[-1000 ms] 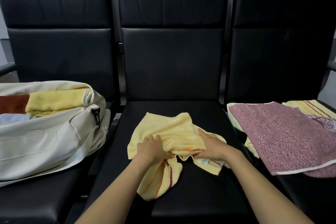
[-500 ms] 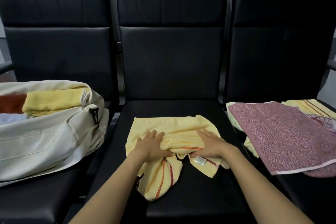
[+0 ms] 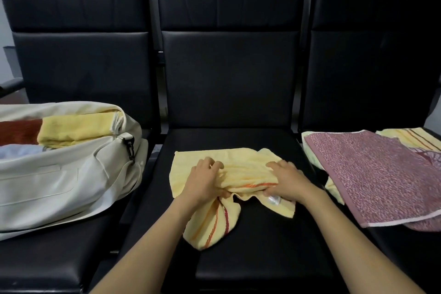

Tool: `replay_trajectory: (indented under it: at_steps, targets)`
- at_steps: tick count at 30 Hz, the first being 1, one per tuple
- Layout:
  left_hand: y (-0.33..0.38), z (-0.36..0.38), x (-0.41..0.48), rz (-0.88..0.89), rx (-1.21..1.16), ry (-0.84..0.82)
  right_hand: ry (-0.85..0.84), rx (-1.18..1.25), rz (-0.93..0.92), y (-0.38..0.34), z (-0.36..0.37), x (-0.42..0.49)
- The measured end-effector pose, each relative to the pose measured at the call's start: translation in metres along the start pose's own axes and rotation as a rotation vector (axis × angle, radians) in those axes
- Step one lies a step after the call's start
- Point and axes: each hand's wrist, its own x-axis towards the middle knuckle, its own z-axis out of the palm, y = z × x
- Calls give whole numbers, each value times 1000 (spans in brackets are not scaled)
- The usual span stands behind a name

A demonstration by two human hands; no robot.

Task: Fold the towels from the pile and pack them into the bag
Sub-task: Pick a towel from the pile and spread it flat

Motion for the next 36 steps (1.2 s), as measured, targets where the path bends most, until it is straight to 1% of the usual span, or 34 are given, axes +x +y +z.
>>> replay_trajectory:
  at_steps: [2,3,5,6,8,9,10,12,14,15,16,19,21,23,25,26,27,28,30,31,34,35,36]
  targets:
    - [3,-5,-3,128,-80,83,105,125,-183,0,-1,-4]
    - [7,-7,-6,168,-127,75,144,167,-261,-3,-1,-6]
    - [14,-8,-12,230,-173,1,170,190,-371,-13,2,-11]
    - [16,-7,-14,240,-147,-66,148,173,-405,-18,4,-12]
    - [20,-4,-17,159,-17,-244,46,52,-430,-20,11,-14]
    - [22,-3,-19,96,43,-315,-2,-17,-420,-18,14,-15]
    - [22,-3,-19,52,78,-353,-28,-56,-398,-16,17,-16]
    - [24,-4,-20,27,129,-355,-19,-78,-355,-10,17,-17]
    - [25,-7,-19,37,172,-342,36,-105,-350,-4,16,-19]
    - [25,-9,-19,37,125,-330,72,-106,-364,-1,17,-19]
    - [23,-11,-17,22,22,-309,117,-91,-393,1,18,-20]
    - [12,-25,-14,-77,-439,-127,259,-26,-510,2,21,-19]
    - [9,-35,-15,-139,-778,-50,296,26,-543,-5,24,-18]
    - [13,-42,-17,-141,-1011,-93,306,150,-523,-16,28,-16]
    - [18,-46,-18,-110,-1102,-147,286,324,-491,-28,29,-15]
    - [18,-49,-18,-96,-1075,-136,267,408,-462,-32,25,-14]
    - [16,-54,-18,-89,-987,-93,244,488,-417,-32,19,-12]
    - [11,-58,-17,-84,-839,-19,229,541,-367,-30,13,-9]
    - [-3,-63,-16,-103,-557,126,189,516,-298,-18,-1,-5]
    - [-11,-63,-15,-131,-484,158,156,455,-275,-11,-6,-5]
    - [-30,-52,-9,-212,-417,209,46,331,-207,5,-10,-1]
    - [-34,-48,-6,-238,-410,251,66,328,-183,6,-9,0]
    - [-36,-44,-3,-262,-425,306,145,311,-152,6,-8,2]
